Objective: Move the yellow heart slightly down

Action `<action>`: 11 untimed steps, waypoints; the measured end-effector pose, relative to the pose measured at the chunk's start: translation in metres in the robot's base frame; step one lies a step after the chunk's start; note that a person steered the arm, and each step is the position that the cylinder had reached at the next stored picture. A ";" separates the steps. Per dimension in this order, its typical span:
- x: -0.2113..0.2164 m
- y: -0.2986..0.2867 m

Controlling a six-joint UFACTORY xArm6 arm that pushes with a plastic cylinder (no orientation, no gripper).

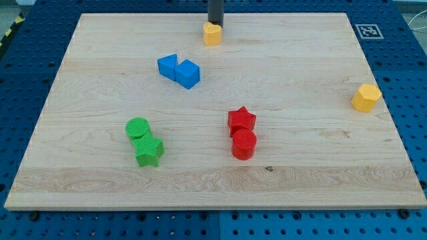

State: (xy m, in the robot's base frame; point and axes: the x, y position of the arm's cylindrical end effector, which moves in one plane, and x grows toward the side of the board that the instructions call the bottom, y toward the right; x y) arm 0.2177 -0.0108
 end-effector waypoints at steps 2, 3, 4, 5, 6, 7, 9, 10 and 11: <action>-0.018 -0.031; 0.000 -0.023; 0.018 -0.001; 0.037 0.030; 0.049 0.032; 0.008 0.001; -0.011 -0.033; 0.015 -0.033; 0.022 -0.029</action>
